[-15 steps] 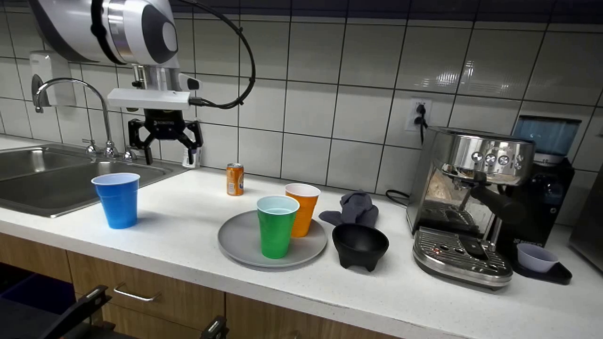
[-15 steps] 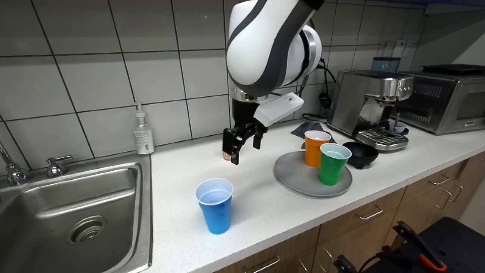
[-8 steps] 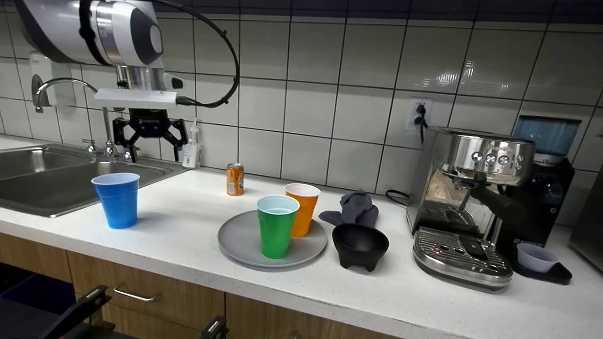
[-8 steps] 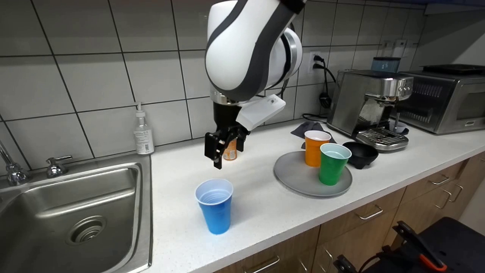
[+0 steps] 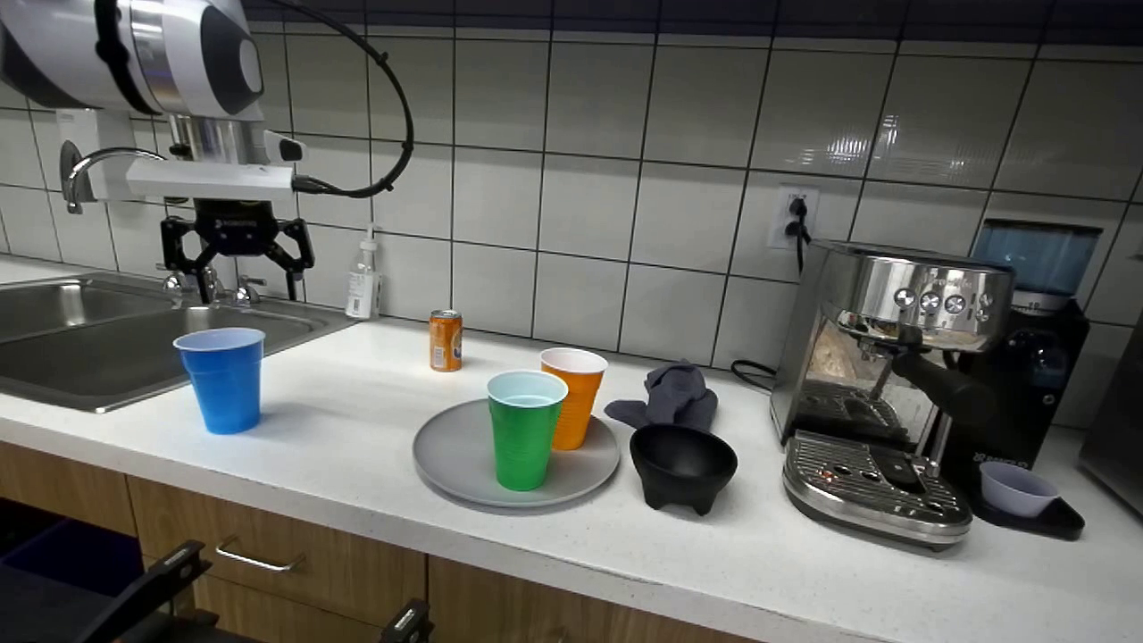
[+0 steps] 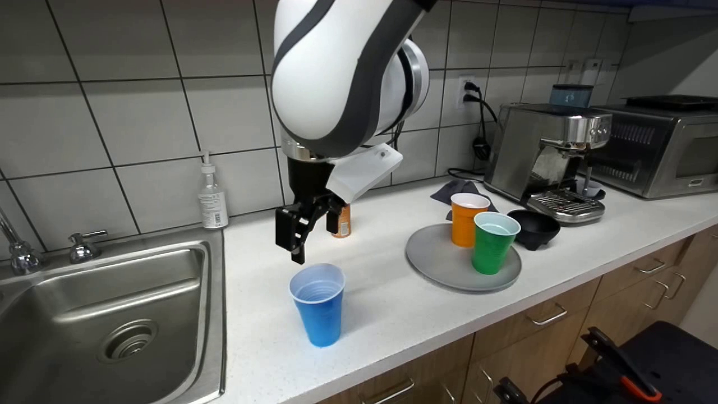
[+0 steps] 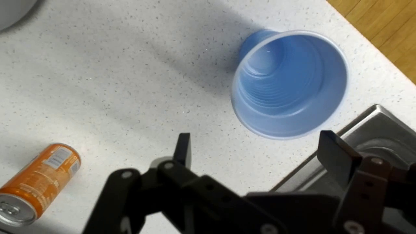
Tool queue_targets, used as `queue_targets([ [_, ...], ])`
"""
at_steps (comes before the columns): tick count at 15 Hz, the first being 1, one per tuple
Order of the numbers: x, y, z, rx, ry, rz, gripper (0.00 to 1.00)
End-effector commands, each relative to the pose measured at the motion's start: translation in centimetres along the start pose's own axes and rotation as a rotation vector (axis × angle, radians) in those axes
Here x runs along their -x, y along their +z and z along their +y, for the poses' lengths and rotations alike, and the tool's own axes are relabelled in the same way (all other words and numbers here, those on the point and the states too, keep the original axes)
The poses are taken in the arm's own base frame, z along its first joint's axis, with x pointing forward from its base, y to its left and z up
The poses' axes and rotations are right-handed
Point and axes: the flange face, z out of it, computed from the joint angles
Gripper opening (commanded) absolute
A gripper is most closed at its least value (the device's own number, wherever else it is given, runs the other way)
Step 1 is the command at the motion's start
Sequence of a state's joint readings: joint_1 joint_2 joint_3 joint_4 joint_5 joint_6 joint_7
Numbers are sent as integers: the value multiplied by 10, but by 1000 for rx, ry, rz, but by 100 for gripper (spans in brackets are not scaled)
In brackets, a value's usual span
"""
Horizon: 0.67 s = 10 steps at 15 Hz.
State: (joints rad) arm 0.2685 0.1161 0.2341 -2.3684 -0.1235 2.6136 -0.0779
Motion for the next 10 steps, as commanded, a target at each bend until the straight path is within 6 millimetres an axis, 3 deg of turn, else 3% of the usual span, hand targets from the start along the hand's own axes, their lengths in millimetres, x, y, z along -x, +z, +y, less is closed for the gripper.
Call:
queue_targets([
  [1, 4, -7, -22, -12, -30, -17, 100],
  [10, 17, 9, -51, -46, -76, -58, 100],
])
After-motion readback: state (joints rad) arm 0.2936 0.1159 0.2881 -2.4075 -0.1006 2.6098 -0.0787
